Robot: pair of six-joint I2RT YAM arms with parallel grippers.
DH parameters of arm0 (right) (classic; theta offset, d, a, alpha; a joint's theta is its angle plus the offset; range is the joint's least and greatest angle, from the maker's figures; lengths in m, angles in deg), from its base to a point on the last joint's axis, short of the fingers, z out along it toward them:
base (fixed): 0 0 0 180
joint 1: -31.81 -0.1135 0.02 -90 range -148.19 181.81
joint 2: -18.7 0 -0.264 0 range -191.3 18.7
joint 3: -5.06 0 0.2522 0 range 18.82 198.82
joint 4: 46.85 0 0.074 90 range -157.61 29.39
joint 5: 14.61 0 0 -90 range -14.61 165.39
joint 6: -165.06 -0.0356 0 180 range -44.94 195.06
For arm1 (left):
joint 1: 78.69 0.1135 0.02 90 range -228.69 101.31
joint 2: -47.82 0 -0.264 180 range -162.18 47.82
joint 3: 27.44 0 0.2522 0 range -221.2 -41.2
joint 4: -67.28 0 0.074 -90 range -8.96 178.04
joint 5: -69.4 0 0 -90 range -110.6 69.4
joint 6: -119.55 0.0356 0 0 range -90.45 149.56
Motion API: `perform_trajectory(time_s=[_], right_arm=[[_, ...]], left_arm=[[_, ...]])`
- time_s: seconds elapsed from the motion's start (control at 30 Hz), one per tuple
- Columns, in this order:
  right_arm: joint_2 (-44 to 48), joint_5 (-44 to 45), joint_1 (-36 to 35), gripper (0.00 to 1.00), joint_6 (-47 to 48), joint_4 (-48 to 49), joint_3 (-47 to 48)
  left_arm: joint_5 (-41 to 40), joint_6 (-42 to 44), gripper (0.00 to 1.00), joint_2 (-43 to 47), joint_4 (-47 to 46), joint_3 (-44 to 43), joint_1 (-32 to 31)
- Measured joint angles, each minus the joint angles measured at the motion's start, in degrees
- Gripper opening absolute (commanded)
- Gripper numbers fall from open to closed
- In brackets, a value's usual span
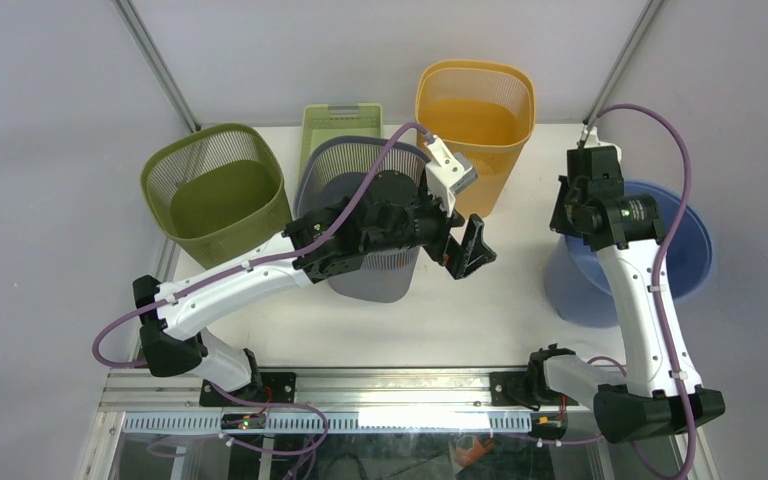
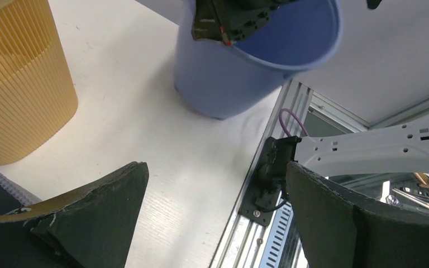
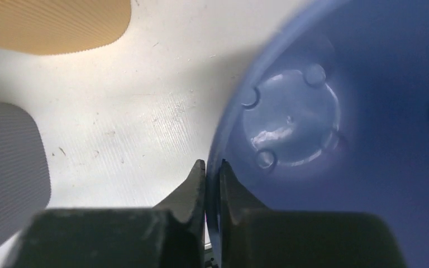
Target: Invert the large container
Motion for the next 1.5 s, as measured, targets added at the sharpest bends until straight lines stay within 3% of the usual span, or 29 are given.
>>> perform_trajectory(time_s=[0.33, 0.7, 0.93, 1.23, 1.5], right_arm=[[-1.14, -10.16, 0.39, 0.00, -0.87, -2.60, 6.86], [1.11, -24.87, 0.39, 0.00, -8.39, 6.34, 7.50], [3.85, -23.43, 0.35, 0.00, -12.41, 7.26, 5.73], [10.51, -20.41, 1.29, 0.00, -14.75, 10.95, -1.86], [12.48, -15.96, 1.79, 0.00, -14.67, 13.60, -4.92]], left_arm=[[-0.83, -0.04, 0.99, 0.07, 0.20, 2.10, 0.00], [2.27, -1.53, 0.99, -0.79, 0.42, 3.13, -1.66], [2.32, -3.10, 0.99, -5.09, 0.39, 3.37, -1.99], [-6.08, -4.50, 0.99, -7.28, 0.33, 5.25, -1.86], [-13.07, -6.19, 0.99, -3.91, -0.35, 13.27, -0.70]])
